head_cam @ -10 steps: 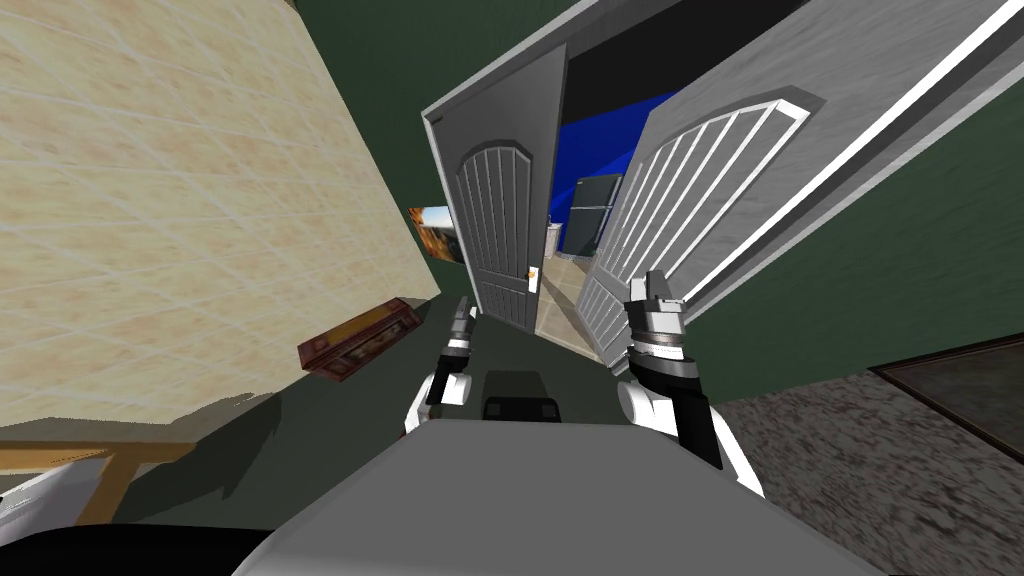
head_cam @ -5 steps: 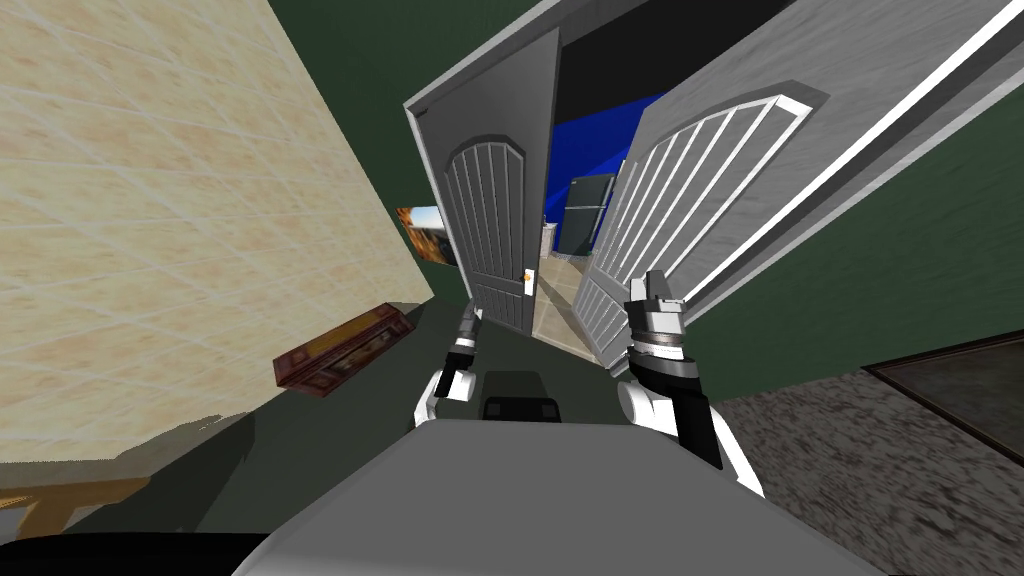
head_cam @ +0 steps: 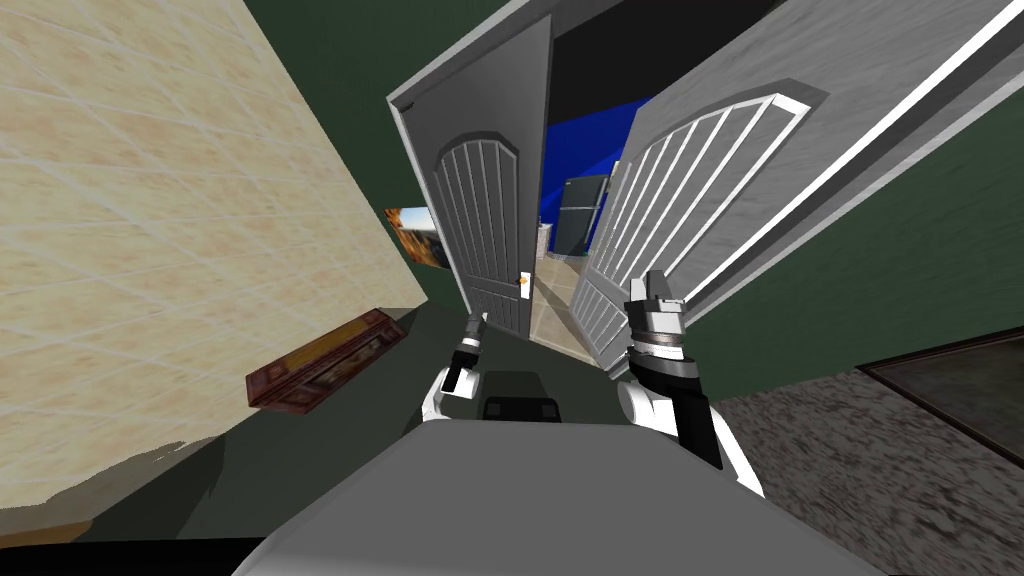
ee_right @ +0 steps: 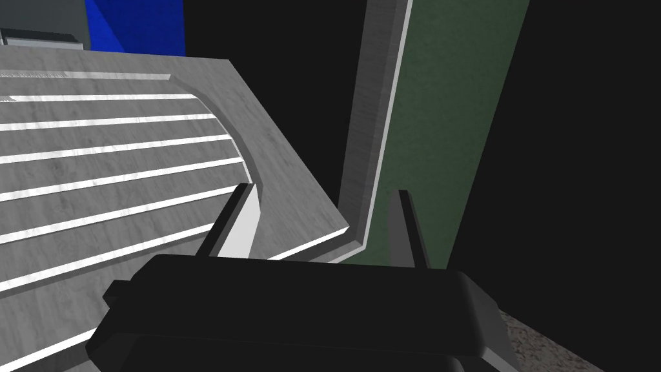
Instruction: Push the door open
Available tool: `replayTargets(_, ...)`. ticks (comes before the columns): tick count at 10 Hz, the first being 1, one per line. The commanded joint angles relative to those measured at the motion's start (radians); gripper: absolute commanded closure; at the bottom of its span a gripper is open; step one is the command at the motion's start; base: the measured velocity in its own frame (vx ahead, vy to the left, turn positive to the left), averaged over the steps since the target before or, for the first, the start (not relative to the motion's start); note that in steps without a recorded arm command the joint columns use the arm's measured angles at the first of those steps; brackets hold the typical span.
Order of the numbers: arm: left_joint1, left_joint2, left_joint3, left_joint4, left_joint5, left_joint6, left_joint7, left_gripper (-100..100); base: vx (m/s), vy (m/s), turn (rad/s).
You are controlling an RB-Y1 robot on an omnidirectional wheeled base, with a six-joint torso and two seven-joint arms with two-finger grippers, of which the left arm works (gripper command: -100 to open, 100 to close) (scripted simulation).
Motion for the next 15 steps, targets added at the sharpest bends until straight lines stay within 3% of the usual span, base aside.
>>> replayTargets(1,-0.014,-0.001,-0.009,0.033,0.0,0.003,0.001,-100,0.102,-0.008,-0.08)
replayTargets(5,-0.079,-0.001,-0.04,0.164,0.002,0.018,0.01,-100,0.162,-0.009,-0.115)
replayTargets(15,-0.174,-0.013,-0.084,0.357,0.007,0.04,0.023,-100,0.136,0.01,-0.071)
